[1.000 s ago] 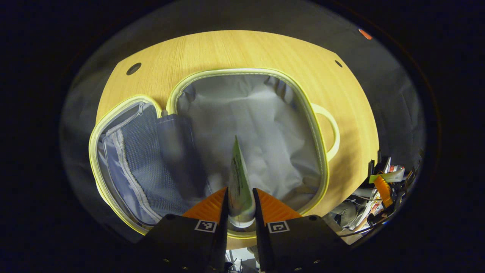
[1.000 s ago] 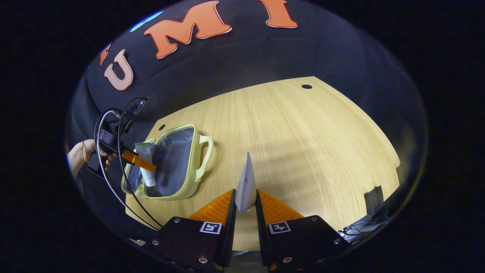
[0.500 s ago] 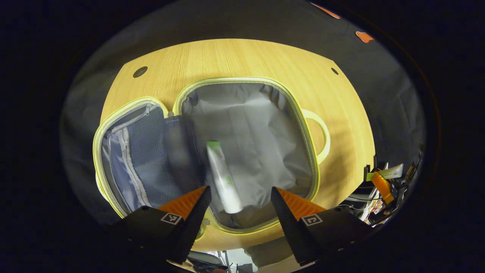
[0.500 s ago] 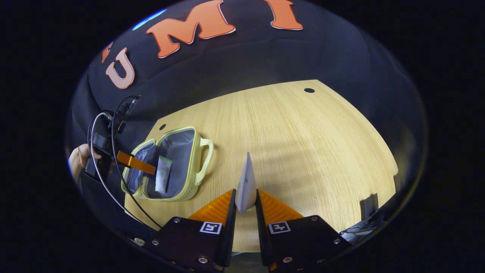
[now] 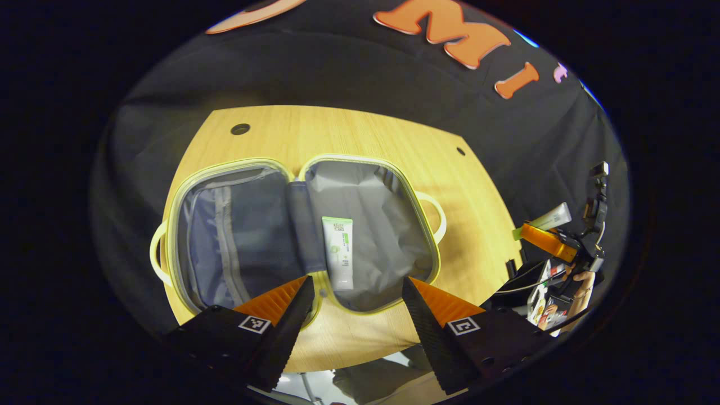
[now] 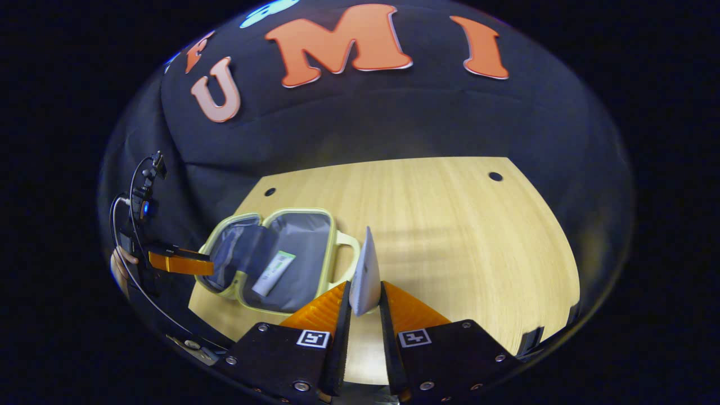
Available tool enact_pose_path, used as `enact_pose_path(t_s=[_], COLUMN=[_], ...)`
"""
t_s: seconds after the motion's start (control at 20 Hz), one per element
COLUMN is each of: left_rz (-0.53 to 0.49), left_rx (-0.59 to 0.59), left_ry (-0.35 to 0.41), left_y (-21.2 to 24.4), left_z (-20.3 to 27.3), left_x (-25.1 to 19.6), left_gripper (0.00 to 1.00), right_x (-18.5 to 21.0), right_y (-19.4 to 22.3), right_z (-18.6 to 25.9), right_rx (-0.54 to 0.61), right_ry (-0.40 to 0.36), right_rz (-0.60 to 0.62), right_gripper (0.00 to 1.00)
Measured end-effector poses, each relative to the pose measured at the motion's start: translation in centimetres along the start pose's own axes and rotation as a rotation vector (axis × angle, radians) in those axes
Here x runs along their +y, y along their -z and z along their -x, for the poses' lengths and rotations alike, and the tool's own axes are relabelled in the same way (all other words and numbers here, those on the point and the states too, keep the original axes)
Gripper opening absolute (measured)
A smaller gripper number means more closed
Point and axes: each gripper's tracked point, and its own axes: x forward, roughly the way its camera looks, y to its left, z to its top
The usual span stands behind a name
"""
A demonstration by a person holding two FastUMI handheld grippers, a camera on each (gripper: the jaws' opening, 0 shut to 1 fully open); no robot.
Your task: First open the suitcase, pack the skin care products into it, and then close the suitcase.
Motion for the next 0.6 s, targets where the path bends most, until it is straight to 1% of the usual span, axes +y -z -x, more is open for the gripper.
enact_pose_path(t_s=[0.05, 0.15, 0.25, 0.3, 0.35, 0.4, 0.45, 0.5, 0.6], left_rz=[0.028, 0.072, 0.113, 0.137, 0.169, 0.202, 0.229, 0.248, 0.270], left_rx=[-0.034, -0.107, -0.180, -0.216, -0.243, -0.259, -0.253, -0.258, -0.261], left_ry=[-0.006, -0.043, -0.075, -0.067, -0.060, -0.063, -0.078, -0.106, -0.159], left_y=[0.3, 0.8, 1.4, 1.7, 2.2, 3.0, 4.1, 5.0, 6.9], left_z=[1.3, 4.0, 6.4, 7.5, 8.6, 9.0, 9.6, 10.2, 11.6], left_x=[1.2, 3.9, 6.4, 7.3, 8.2, 9.2, 10.3, 11.6, 13.8], left_gripper=[0.98, 0.98, 0.98, 0.98, 0.98, 0.98, 0.98, 0.98, 0.98], right_x=[1.7, 5.3, 8.2, 9.5, 11.0, 12.1, 12.7, 13.0, 12.7], right_y=[-0.9, -2.2, -2.4, -1.5, 0.1, 1.3, 2.6, 4.0, 6.7], right_z=[-0.4, -1.5, -3.9, -5.2, -7.0, -8.4, -10.0, -11.3, -13.3], right_rx=[0.015, 0.053, 0.122, 0.175, 0.255, 0.318, 0.379, 0.436, 0.548], right_ry=[-0.026, -0.085, -0.134, -0.156, -0.178, -0.197, -0.203, -0.198, -0.164], right_rz=[0.024, 0.102, 0.199, 0.210, 0.198, 0.192, 0.193, 0.199, 0.223], right_gripper=[0.31, 0.31, 0.30, 0.30, 0.30, 0.30, 0.30, 0.31, 0.31])
